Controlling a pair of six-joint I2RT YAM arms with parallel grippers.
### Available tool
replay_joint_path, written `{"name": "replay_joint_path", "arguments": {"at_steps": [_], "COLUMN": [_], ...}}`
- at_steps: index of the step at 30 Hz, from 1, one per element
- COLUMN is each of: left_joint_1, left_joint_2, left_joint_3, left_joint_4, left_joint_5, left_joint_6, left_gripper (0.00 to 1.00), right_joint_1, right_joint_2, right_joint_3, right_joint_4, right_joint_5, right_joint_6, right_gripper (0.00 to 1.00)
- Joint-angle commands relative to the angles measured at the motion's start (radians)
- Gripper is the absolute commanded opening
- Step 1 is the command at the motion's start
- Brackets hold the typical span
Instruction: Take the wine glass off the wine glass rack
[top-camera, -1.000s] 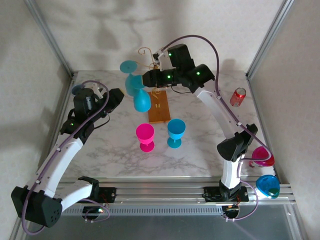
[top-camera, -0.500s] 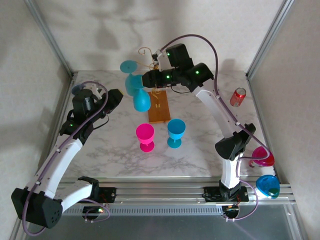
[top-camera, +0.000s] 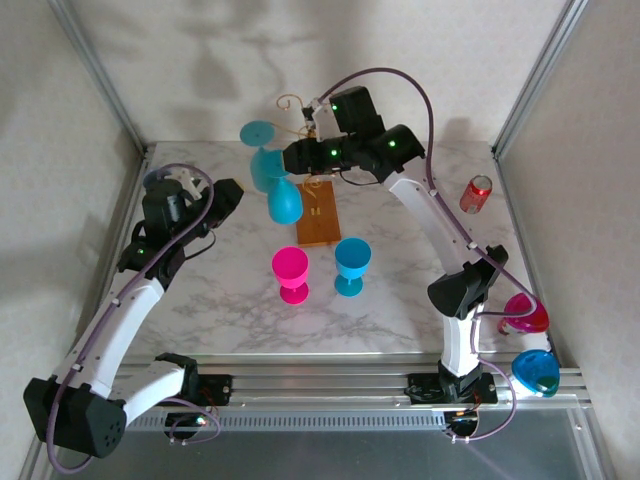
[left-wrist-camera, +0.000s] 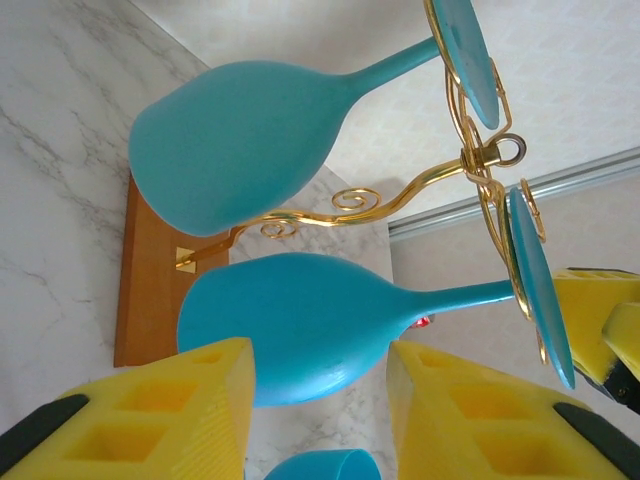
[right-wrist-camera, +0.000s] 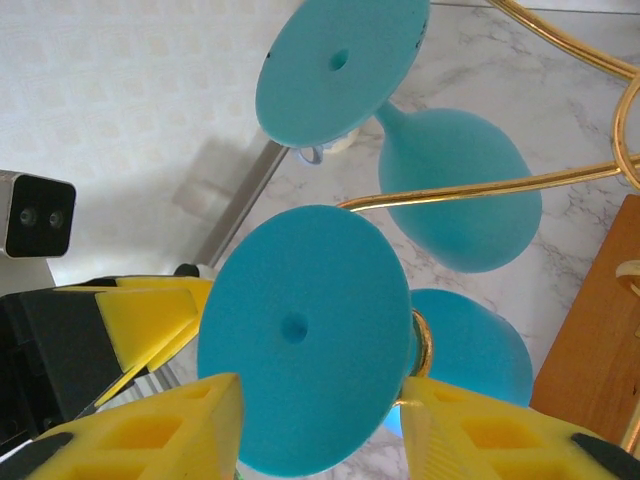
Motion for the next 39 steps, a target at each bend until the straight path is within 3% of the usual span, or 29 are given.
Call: {"name": "replay_joint_path", "arguments": {"at_steps": [1, 17, 39], "left_joint_1": [0.010, 0.017, 0.018], "left_joint_2": [-0.014, -0.014, -0.019], "left_joint_3": [-0.006, -0.007, -0.006], "left_joint_4": [0.028, 0.022, 0.022], "left_joint_5": [0.020, 0.021, 0.021], "left_joint_6": [0.014, 0.011, 0.008], "left_gripper": [0.39, 0.39, 0.39], "right_joint_1": [0.003, 0.001, -0.008], "right_joint_2": [0.001, -0.013, -0.074], "right_joint_3": [0.000, -0.038, -0.112], "right_joint_4": [0.026, 0.060, 0.120], "right_joint_5": [0.007, -0.010, -0.009], "right_joint_6": [0.005, 0.024, 0.042], "right_gripper": [0.43, 0.37, 0.37]}}
